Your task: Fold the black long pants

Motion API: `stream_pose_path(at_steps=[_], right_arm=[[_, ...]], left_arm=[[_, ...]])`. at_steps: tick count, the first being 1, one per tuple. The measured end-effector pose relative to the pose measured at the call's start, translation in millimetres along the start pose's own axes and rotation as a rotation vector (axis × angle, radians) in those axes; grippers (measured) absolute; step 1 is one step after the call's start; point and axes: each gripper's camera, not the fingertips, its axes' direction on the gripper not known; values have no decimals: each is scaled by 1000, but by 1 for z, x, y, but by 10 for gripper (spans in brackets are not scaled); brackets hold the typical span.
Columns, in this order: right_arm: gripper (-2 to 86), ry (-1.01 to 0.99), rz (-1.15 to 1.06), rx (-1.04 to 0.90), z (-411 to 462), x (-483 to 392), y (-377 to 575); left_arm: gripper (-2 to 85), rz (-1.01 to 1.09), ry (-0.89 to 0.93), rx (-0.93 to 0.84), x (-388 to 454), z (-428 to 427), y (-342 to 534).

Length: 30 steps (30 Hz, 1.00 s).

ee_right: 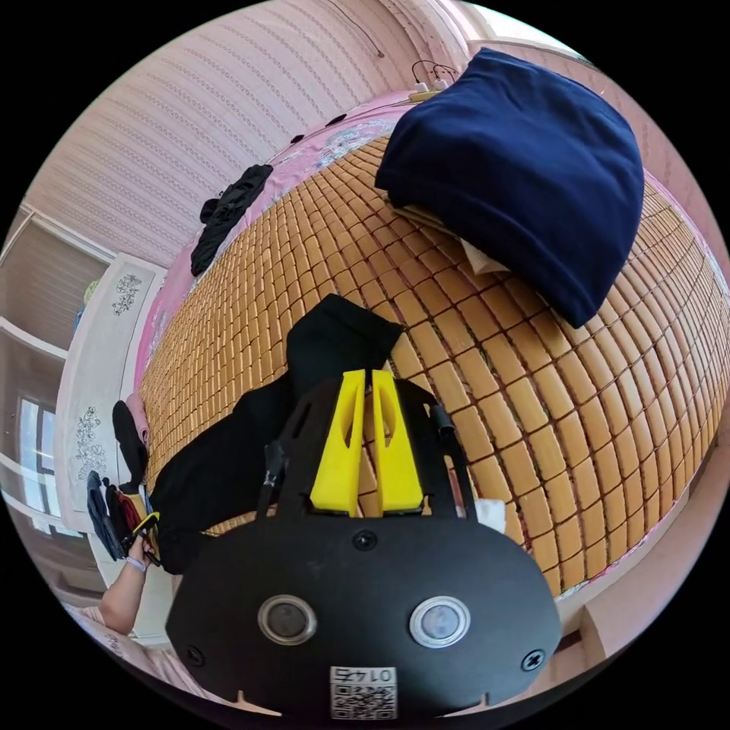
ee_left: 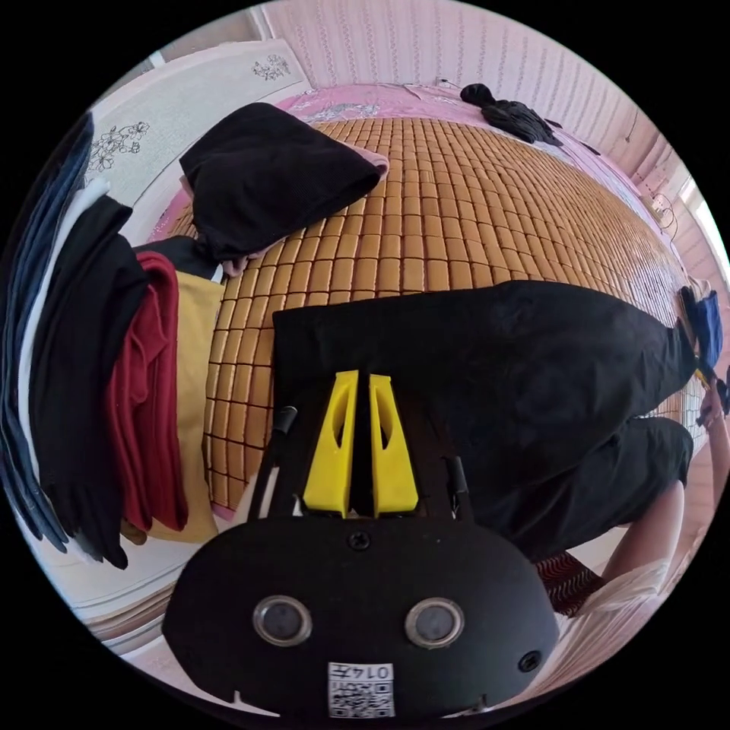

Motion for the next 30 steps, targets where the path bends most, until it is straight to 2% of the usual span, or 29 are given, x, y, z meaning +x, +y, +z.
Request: stream_pose_path(at_steps=[2,4,7,9,12,14,16,19,21,25,30], right_arm=[[4,-22,-4,43,-6,0,0],[-1,-45,-4,176,-27,2,3],[-3,1,23,243,-45,10,5],[-3,86,51,218,-43,13,4],[-3,253,158,186,-32,22,9],[-3,197,131,207,-26,19,13],[-3,126,-42,162,-4,-7,12],[-3,231,-230,74,38,-46,8],[-3,300,-246,15,61,-55,2],[-3,367,-198,62,82,-53,-14],[-1,302,-208,3,90,-47,-25]], left_arm=[[0,29,-19,3,7,7,-3],[-6,29,1,-3,7,11,-6],[-9,54,7,14,9,14,-5],[-9,51,-63,36,11,15,-2],[-10,15,-44,32,1,24,-1],[-10,-12,-1,24,-4,28,-5],[-10,-9,-61,39,-2,29,-8],[-10,-24,-97,37,-8,35,-13],[-10,-54,-90,37,-18,41,-16],[-10,-73,-120,10,-32,48,-31],[-8,-119,-78,29,-46,52,-34]])
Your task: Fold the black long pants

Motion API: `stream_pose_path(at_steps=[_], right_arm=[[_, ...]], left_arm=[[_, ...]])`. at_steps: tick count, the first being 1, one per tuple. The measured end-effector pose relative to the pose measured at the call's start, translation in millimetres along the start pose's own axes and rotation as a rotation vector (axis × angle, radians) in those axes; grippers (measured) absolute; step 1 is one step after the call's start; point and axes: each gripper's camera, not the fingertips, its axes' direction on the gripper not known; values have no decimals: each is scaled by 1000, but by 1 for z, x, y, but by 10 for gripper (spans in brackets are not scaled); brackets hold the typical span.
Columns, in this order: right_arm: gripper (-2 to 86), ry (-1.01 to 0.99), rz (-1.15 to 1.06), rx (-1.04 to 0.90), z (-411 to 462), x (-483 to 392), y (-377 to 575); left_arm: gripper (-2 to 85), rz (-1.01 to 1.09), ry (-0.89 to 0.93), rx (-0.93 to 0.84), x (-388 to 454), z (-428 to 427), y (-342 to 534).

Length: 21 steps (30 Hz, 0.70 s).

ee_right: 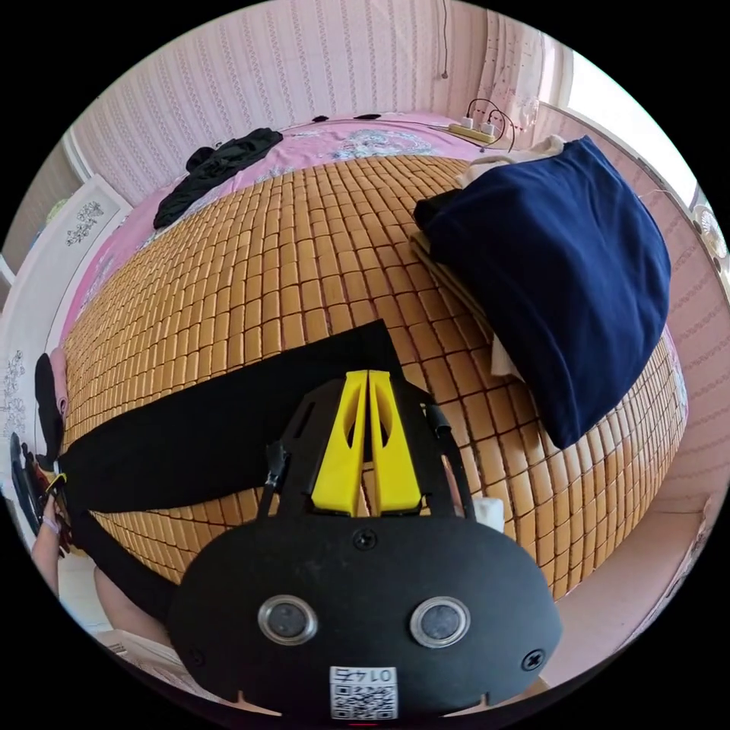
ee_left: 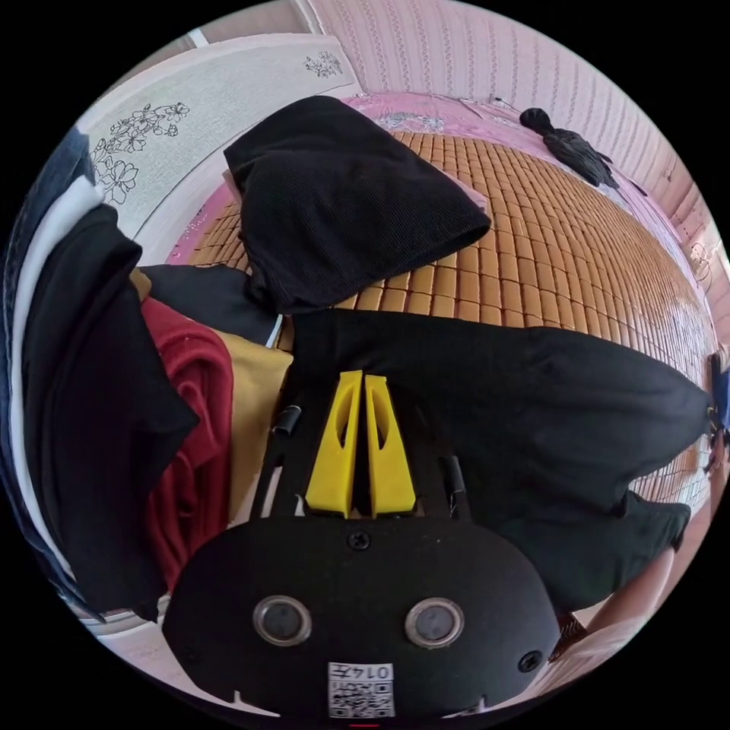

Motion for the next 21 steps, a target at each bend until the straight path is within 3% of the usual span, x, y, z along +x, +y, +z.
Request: stream_pose_path(at_steps=[5,12,16,21], right_arm=[[20,-138,-11,147,-59,24,58],[111,-82,50,-43,-69,69,196],[68,-174,188,-133,-25,90,216],[29,-367,225,40,-41,107,202]], left_arm=[[3,-29,123,110,-19,-33,34],[27,217,381,154,25,-93,130],[25,344,472,128,80,-111,182],[18,359,591,105,111,-125,208]])
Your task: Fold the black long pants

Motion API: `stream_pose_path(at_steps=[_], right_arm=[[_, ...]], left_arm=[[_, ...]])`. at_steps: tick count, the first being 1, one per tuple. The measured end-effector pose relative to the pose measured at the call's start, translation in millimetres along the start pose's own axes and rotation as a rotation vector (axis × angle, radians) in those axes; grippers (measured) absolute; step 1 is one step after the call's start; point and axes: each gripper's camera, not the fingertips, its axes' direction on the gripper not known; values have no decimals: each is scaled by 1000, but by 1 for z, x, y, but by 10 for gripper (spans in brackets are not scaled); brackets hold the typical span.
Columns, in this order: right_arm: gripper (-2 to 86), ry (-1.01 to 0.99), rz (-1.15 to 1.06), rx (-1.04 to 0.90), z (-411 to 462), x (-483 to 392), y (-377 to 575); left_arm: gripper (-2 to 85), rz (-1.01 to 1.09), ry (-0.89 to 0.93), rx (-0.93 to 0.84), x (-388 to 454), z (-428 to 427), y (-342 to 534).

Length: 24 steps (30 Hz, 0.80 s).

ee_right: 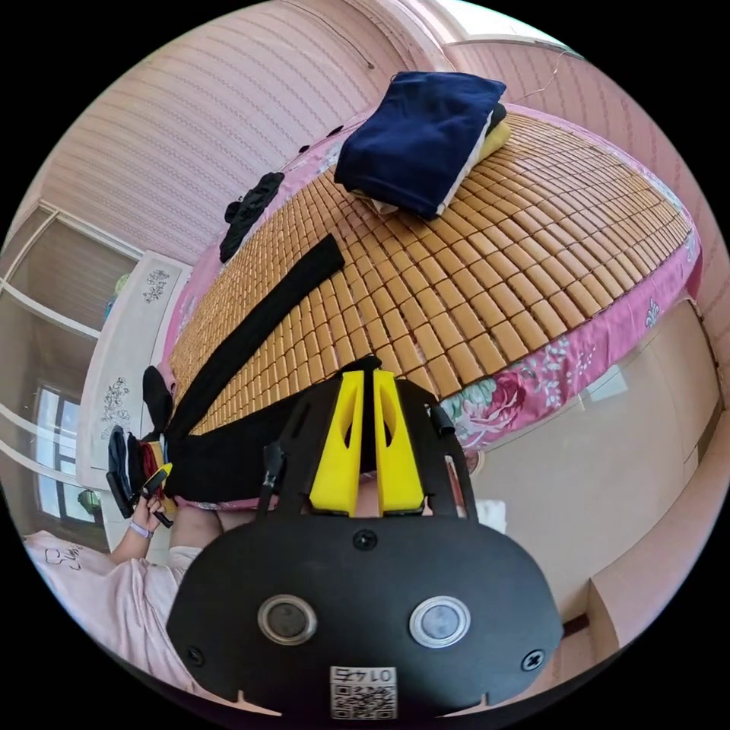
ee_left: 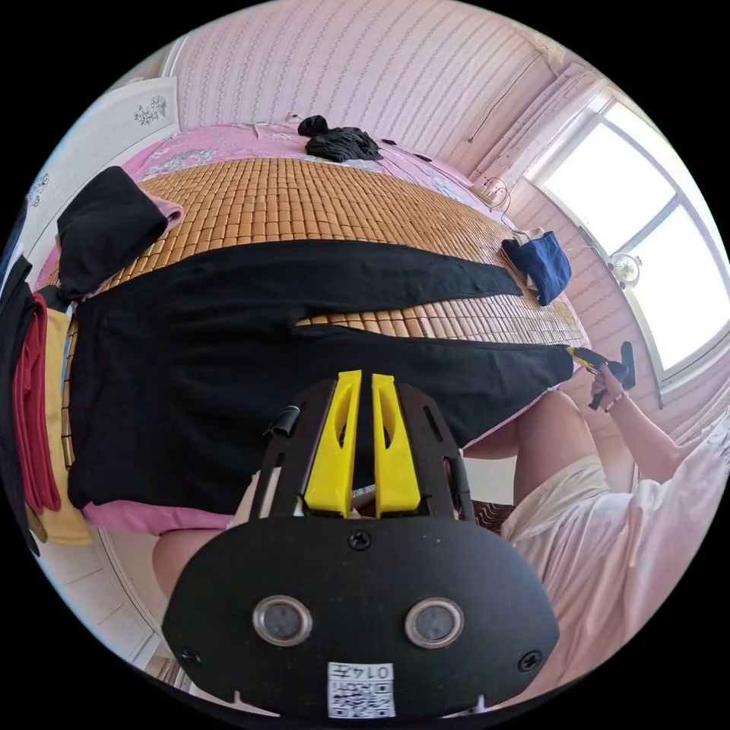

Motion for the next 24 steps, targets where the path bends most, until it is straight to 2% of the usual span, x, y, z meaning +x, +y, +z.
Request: stream_pose_path(at_steps=[5,7,11,14,18,22,24], right_arm=[[51,16,-34,31,12,-8,-36],[69,91,32,-19,31,-6,-43],[86,221,8,-16,53,-9,-23],[55,301,-17,-161,91,-6,-5],[16,366,-143,-145,99,-22,8],[11,339,-92,-138,106,-14,18],[12,414,-96,-123,111,-20,22]], left_arm=[[25,47,0,-13,24,-6,7],[30,50,0,-28,28,-5,8],[36,41,-17,-58,34,-3,14],[34,46,-32,-92,38,3,20],[25,43,-63,-184,37,18,26],[12,10,-41,-164,30,11,34],[11,-22,-21,-166,24,3,38]])
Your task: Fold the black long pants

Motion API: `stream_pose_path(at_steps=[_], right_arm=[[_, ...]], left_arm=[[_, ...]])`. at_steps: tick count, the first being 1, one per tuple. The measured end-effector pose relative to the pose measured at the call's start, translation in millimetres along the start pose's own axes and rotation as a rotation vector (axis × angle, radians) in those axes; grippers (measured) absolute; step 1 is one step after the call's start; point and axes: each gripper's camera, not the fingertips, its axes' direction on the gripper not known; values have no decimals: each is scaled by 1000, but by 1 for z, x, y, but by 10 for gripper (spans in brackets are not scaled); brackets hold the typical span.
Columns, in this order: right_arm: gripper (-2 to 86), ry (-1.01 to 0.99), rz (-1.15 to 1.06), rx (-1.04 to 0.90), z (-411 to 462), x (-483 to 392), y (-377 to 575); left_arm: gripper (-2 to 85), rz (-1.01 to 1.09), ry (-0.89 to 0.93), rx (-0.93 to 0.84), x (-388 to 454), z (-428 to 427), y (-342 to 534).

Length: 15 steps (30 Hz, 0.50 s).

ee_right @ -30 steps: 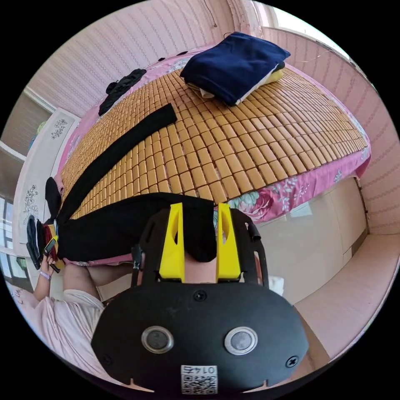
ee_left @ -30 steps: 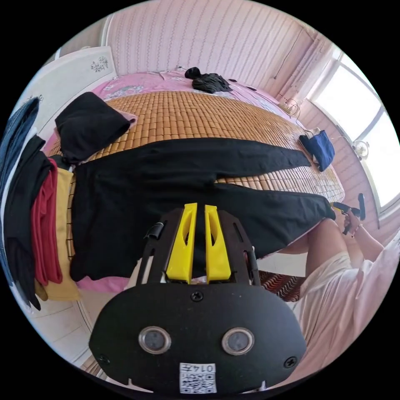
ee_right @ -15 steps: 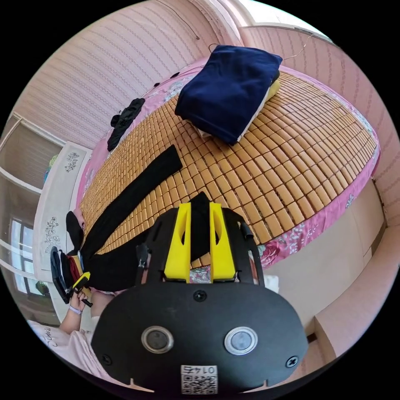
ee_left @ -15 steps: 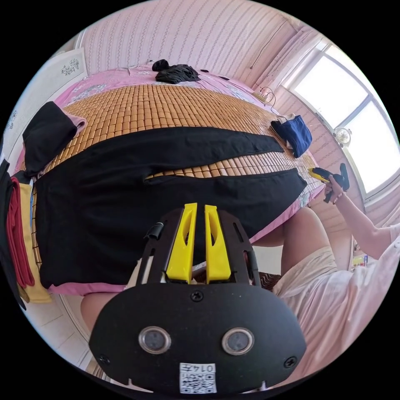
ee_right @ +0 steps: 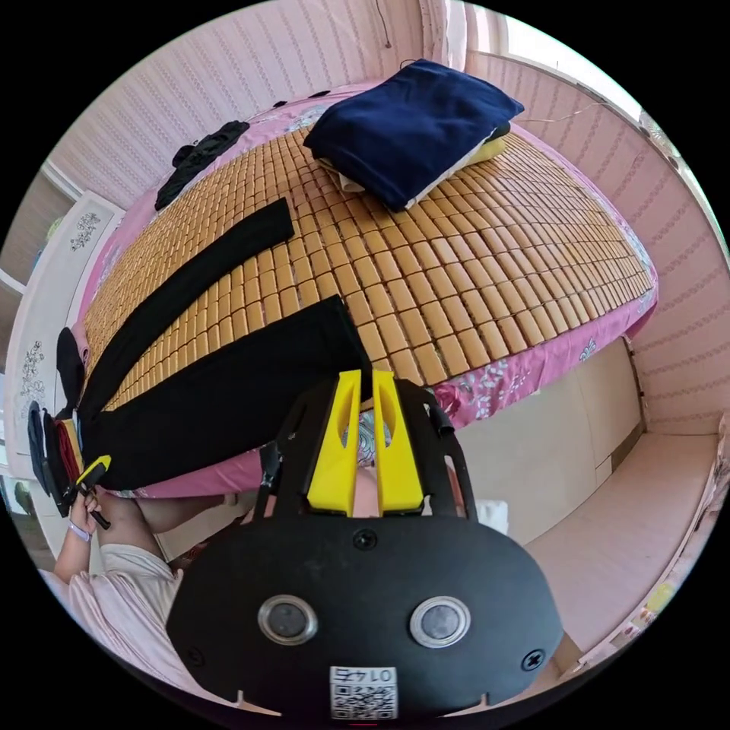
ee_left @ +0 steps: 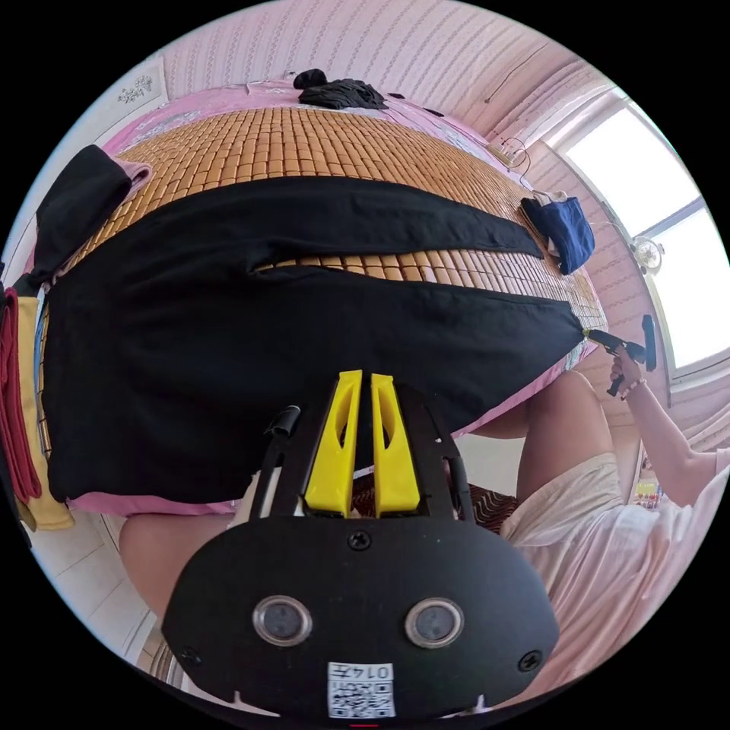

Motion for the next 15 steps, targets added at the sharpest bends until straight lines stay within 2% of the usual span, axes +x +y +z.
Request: stream_pose_path(at_steps=[3,5,10,15], right_arm=[[12,121,-50,76,-5,-27,-1],[13,122,-99,117,-6,-47,-5],[28,-10,-303,161,6,-135,-27],[47,-181,-624,95,33,-277,-29]], left_arm=[[12,-42,-25,61,-14,-30,14],[17,-130,-52,147,-42,-65,32],[42,-396,-155,273,-129,-134,85],[51,-485,-315,279,-185,-178,125]])
